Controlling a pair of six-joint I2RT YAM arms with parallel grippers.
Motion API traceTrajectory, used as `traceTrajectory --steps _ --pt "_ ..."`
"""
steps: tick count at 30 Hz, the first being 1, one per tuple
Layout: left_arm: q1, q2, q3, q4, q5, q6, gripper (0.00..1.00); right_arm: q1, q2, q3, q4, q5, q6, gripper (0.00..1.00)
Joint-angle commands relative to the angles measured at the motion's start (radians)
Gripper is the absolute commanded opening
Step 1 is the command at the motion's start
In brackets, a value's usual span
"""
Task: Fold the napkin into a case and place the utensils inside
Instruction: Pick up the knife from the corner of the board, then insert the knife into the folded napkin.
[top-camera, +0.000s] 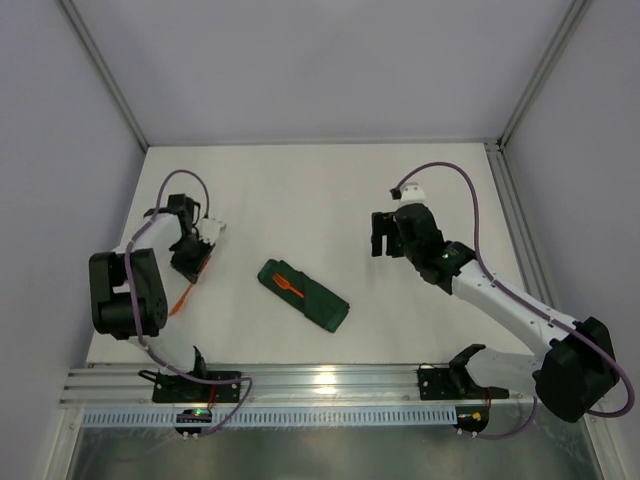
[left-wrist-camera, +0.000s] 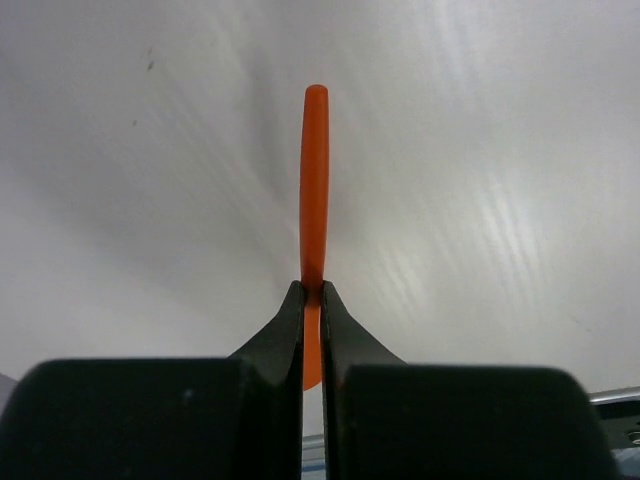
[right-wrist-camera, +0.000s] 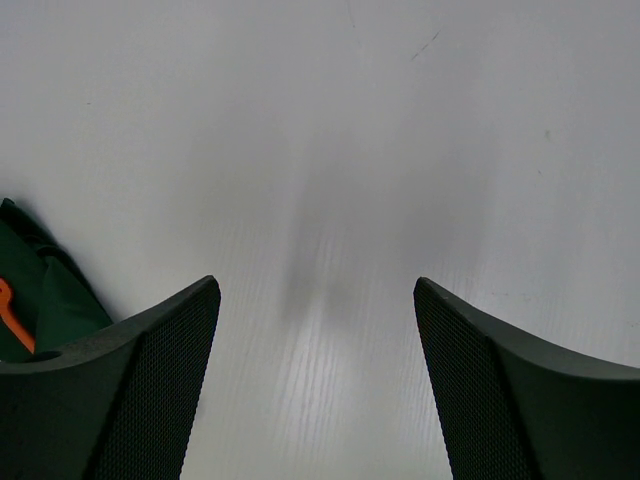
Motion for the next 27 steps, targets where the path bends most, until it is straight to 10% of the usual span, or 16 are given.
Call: traceTrajectory --steps 1,11,27 --pt "-0.159 -0.157 0.035 -0.015 0.007 0.112 0.0 -0.001 -0.061 -0.014 0.079 -0.025 -0.056 0.82" --pt "-0.718 -0.156 0.143 -0.133 -0.278 0.538 0.0 0.001 -0.053 -0.119 0.142 -0.331 0.031 0.81" --pt "-0.899 0.056 0.147 -0.009 -0.404 0.733 0.0 0.001 -0.102 -0.186 0.142 -0.315 0.1 0.8"
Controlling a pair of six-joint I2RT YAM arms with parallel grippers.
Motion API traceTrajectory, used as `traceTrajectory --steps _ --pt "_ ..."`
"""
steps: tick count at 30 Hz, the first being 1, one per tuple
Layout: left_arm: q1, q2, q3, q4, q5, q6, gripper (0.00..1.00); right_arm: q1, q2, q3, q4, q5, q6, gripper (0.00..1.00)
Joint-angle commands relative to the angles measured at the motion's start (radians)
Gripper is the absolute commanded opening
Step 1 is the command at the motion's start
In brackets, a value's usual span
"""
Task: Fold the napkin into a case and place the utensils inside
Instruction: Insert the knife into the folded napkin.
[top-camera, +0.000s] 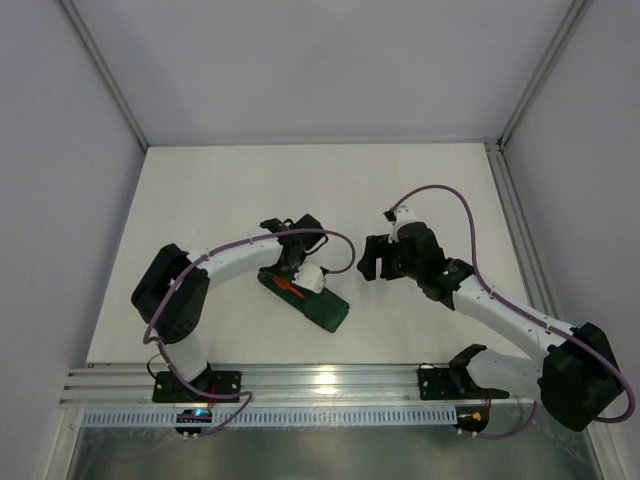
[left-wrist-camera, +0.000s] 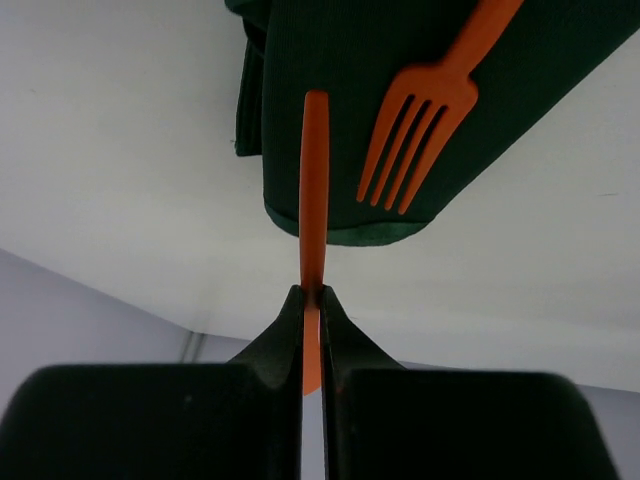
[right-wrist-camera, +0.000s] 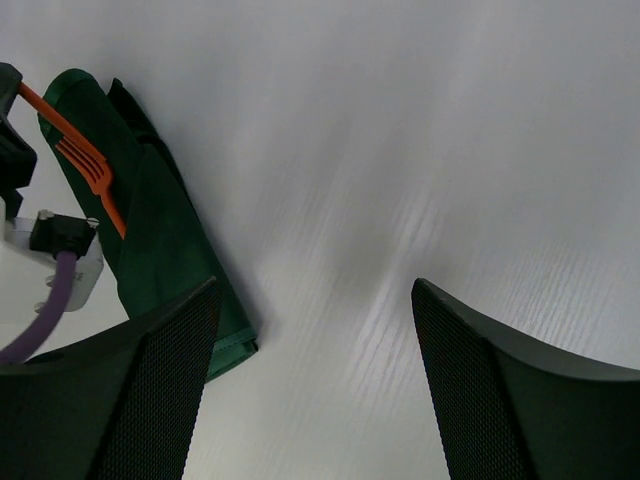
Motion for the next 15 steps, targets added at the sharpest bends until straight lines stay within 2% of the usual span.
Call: traceTrajectory --steps 1,15 --pt "-0.024 0.039 -0.006 0.039 -0.039 0.01 0.0 -0.001 -0.033 0.0 0.026 0.0 0.022 0.8" --pt "-0.09 0.132 0.025 0.081 -0.043 -0.05 0.0 0.0 -0.094 -0.012 -0.017 0.029 0.008 0.8"
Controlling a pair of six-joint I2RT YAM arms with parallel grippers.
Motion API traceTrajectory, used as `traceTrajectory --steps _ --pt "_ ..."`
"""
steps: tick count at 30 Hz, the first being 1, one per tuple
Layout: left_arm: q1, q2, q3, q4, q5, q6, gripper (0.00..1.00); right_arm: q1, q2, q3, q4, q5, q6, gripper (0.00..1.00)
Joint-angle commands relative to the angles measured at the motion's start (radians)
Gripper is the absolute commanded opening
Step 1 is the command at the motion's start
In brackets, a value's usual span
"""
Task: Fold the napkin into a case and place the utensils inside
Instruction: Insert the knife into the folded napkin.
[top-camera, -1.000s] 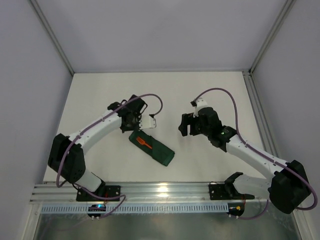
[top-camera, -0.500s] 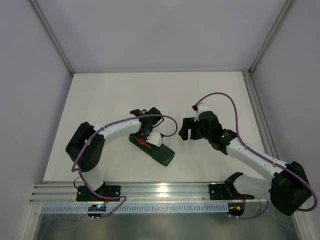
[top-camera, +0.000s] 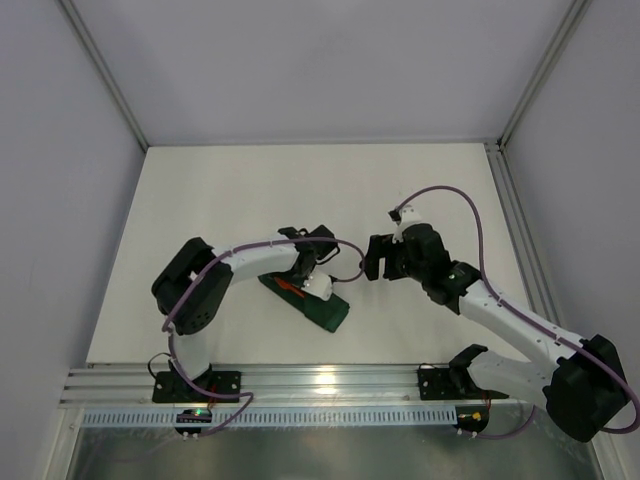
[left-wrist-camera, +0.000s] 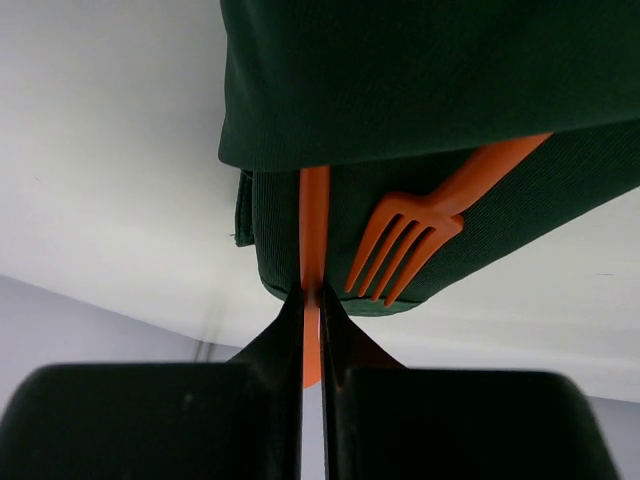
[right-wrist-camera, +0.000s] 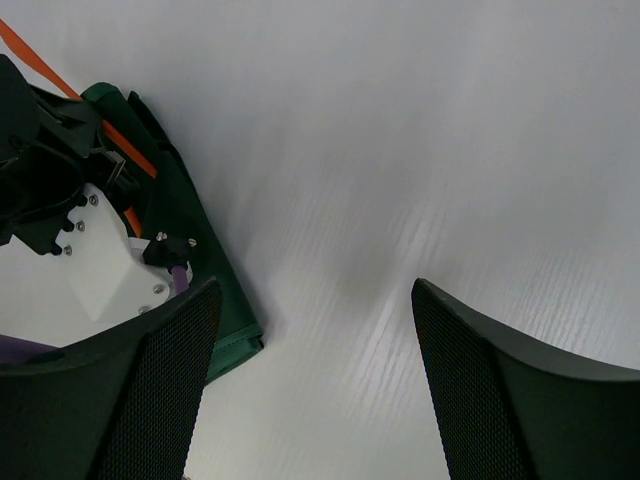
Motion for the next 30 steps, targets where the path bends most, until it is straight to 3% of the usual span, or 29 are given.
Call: traceTrajectory --steps 1,17,20,21,23,30 --pt "-0.026 -0.002 0.012 0.016 -0.007 -0.012 0.0 0.0 -0.039 -0.012 0.001 0.048 0.003 0.8" --pt "-0.132 0.045 0.057 0.016 0.035 -0.07 0.01 0.0 -0.011 -0.012 0.011 0.045 0.011 0.8" --pt "-0.141 0.058 0.072 0.031 0.039 -0.083 0.14 -0.001 -0.005 -0.011 0.011 0.045 0.012 0.8" --pt "-0.141 0.059 0.078 0.03 0.038 -0.092 0.26 0.0 -0.003 -0.009 0.011 0.044 0.011 0.8" --pt "-0.14 0.055 0.08 0.033 0.024 -0.094 0.38 0.0 0.001 -0.009 0.011 0.042 0.012 0.8" --pt "-0.138 0.004 0.089 0.026 -0.047 -0.089 0.47 0.0 0.012 -0.008 0.02 0.036 0.009 0.8"
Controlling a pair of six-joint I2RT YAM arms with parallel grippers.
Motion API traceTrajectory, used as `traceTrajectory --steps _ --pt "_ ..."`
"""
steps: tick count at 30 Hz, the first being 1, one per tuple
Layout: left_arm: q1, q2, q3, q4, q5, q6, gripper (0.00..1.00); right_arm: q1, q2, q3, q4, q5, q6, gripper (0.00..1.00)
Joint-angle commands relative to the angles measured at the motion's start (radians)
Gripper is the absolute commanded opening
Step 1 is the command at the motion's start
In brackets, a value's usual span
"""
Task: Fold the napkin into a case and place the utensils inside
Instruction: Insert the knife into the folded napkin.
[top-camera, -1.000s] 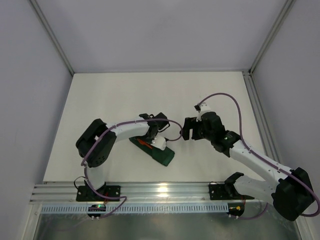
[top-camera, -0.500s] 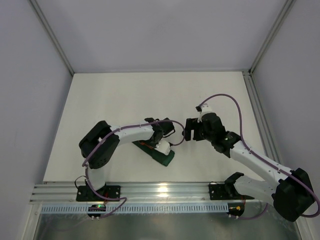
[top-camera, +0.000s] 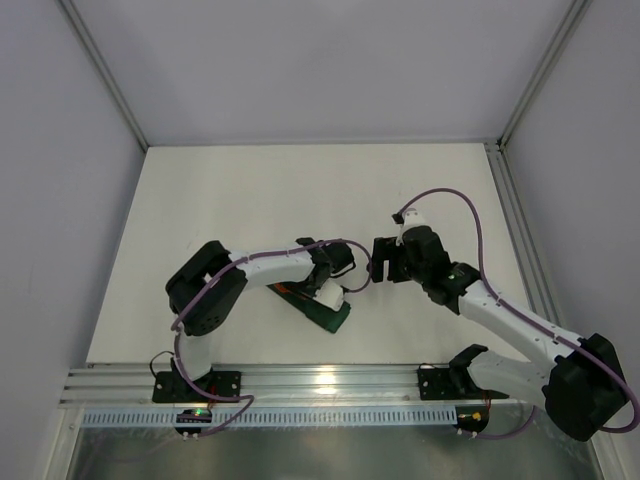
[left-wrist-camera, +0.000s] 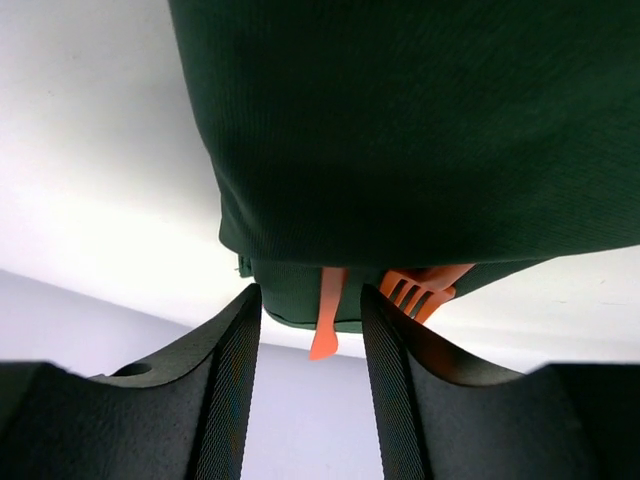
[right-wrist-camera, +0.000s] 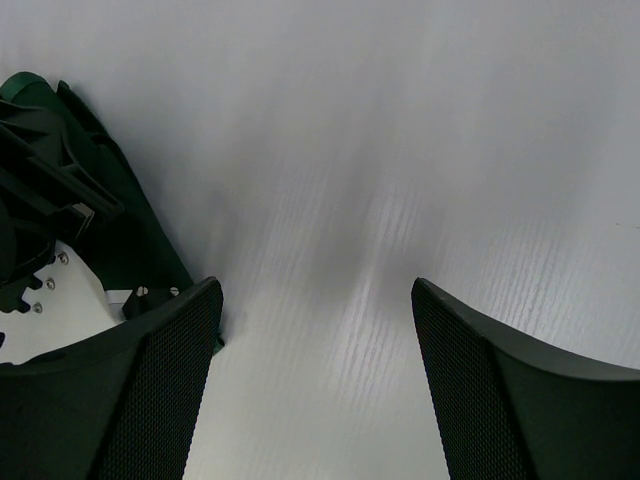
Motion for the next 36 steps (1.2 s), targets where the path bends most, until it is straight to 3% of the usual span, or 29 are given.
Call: traceTrajectory --steps 1,9,13,16,17,19,23,36 --pt "-0.017 -0.067 0.053 0.043 -0.039 -0.007 0.47 0.008 0.015 0.01 0.066 -0.034 0.014 0.8" --pt "0.055 -0.155 0.077 -0.035 -0.074 -0.056 0.56 0.008 0.029 0.012 0.071 -0.051 0.006 0.8" --pt "0.172 -0.202 0.071 -0.052 0.005 -0.101 0.57 0.008 0.04 0.016 0.082 -0.079 0.0 0.8" --pt "0.328 -0.19 0.125 -0.029 0.111 -0.264 0.35 0.008 0.051 0.016 0.091 -0.088 -0.001 0.8" --pt "0.368 -0.174 0.172 -0.031 0.119 -0.388 0.2 0.008 0.055 0.015 0.094 -0.09 0.0 0.8" --pt "0.462 -0.124 0.197 -0.035 0.125 -0.485 0.14 0.007 0.058 0.015 0.099 -0.096 0.002 0.79" --pt "0.529 -0.069 0.14 0.0 0.156 -0.57 0.14 0.008 0.063 0.013 0.103 -0.102 0.002 0.8" --pt "0.54 0.012 0.108 0.015 0.268 -0.635 0.13 0.007 0.041 0.002 0.094 -0.09 0.002 0.79"
